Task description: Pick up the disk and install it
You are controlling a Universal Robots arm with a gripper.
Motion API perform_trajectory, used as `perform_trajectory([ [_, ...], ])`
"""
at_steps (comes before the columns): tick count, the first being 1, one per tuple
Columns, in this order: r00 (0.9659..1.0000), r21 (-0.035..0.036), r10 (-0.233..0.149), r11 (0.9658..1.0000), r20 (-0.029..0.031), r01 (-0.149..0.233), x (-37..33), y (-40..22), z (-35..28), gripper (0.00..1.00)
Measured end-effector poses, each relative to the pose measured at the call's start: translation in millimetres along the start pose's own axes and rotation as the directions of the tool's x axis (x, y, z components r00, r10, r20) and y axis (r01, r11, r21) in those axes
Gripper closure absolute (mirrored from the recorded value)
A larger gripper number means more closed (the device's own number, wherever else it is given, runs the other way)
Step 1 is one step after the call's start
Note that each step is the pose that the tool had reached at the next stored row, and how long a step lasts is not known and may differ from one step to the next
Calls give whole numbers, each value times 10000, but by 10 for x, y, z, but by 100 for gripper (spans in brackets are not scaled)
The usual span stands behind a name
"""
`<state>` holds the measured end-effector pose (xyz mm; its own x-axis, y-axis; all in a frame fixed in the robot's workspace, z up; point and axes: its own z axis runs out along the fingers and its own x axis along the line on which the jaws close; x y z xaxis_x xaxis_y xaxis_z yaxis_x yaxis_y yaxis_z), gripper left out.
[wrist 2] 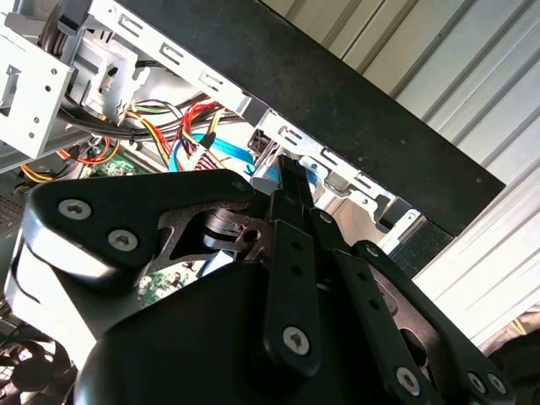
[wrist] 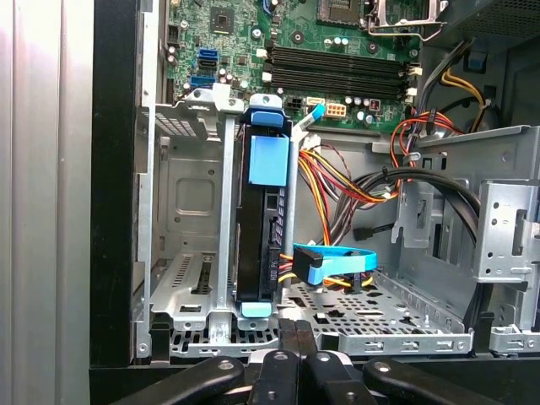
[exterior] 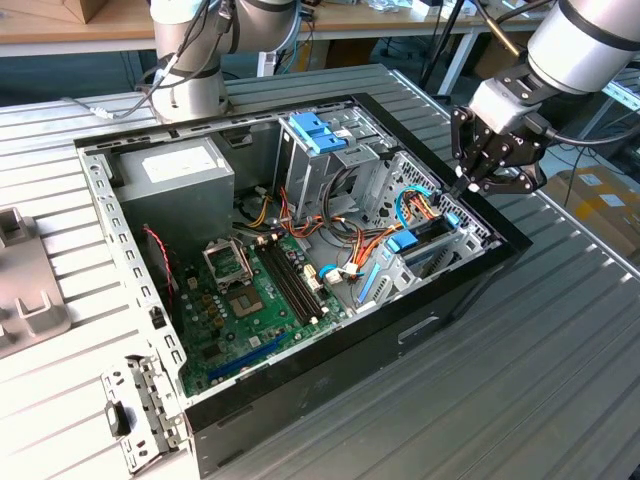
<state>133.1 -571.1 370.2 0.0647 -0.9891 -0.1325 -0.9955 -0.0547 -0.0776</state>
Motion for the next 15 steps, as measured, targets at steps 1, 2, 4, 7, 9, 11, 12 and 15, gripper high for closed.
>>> perform_trajectory([
  [1, 10000, 0, 0, 10000, 0, 0, 0, 0, 0, 89],
  [2, 10000, 0, 0, 10000, 0, 0, 0, 0, 0, 83],
  [4, 10000, 0, 0, 10000, 0, 0, 0, 0, 0, 70],
  [7, 10000, 0, 0, 10000, 0, 0, 0, -1, 0, 58],
  [9, 10000, 0, 0, 10000, 0, 0, 0, 0, 0, 58],
  [11, 10000, 0, -1, 10000, 0, 1, -2, 22, -1, 58],
  [12, 10000, 0, 0, 10000, -1, 0, -6, 41, -3, 58],
  [15, 10000, 9, -2, 10000, -5, 2, -61, 124, -7, 58],
])
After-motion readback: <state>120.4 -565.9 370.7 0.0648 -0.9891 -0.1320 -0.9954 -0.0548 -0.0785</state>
